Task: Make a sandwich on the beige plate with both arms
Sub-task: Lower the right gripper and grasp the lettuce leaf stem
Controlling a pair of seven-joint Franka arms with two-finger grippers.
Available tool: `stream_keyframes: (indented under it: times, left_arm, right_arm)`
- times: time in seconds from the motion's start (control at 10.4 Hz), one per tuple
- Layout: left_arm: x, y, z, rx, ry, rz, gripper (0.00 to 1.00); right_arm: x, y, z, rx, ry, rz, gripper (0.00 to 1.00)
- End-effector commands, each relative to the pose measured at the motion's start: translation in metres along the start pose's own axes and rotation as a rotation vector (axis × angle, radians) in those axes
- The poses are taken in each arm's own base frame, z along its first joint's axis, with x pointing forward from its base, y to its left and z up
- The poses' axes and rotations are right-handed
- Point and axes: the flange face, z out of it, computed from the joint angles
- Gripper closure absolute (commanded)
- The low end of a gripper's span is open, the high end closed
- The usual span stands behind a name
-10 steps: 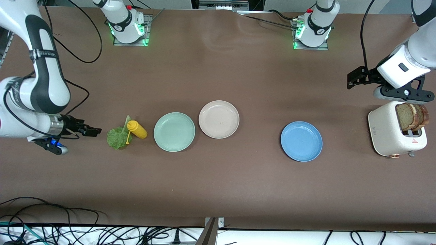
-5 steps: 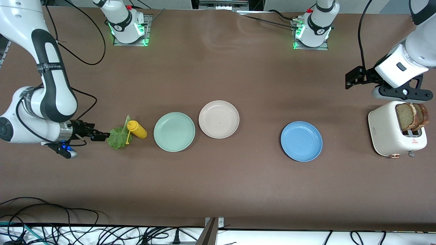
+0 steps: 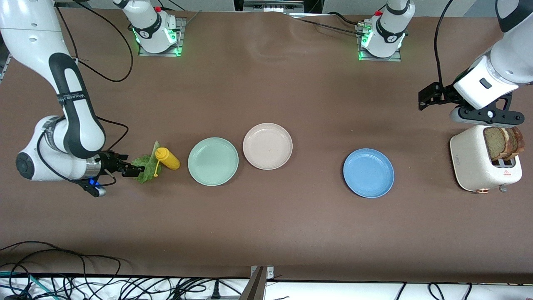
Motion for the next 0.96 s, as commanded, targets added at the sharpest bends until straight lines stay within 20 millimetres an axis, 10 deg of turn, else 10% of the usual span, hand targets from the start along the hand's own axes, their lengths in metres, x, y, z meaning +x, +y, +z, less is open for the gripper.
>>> stream_keyframes:
  times: [0.0, 0.87]
  left_arm:
    - [0.003, 0.002, -0.007, -0.008, 0.011, -0.005, 0.0]
    - [0.023, -0.011, 0.029, -0.006, -0.052, -0.007, 0.0]
  right_arm:
    - [0.005, -0.004, 0.017, 0.033, -0.027, 0.03, 0.0]
    - [0.004, -0.011, 0.051, 0.01, -0.072, 0.104, 0.0]
